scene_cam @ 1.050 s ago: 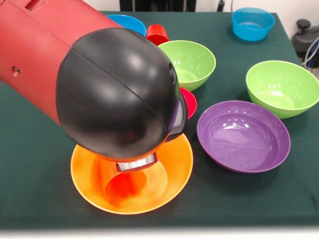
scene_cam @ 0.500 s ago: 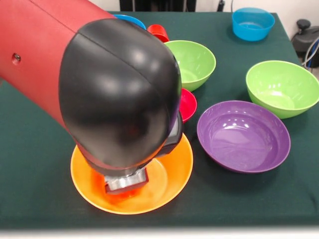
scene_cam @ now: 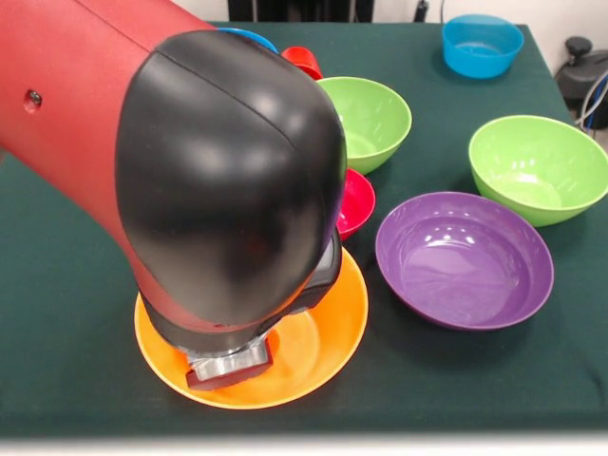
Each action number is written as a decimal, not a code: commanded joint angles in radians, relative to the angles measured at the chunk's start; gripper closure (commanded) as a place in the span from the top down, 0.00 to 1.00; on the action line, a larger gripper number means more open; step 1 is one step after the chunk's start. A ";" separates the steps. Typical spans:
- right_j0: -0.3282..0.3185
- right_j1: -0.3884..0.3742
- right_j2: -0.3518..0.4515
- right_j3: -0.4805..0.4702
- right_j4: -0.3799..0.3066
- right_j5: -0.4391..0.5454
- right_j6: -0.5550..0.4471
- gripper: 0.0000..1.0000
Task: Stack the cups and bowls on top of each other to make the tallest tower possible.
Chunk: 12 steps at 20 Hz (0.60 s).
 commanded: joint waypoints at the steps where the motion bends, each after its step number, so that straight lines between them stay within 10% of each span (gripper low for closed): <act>1: 0.008 0.020 -0.106 -0.086 -0.037 0.162 -0.209 1.00; 12: 0.007 0.027 -0.132 -0.076 -0.046 0.209 -0.214 1.00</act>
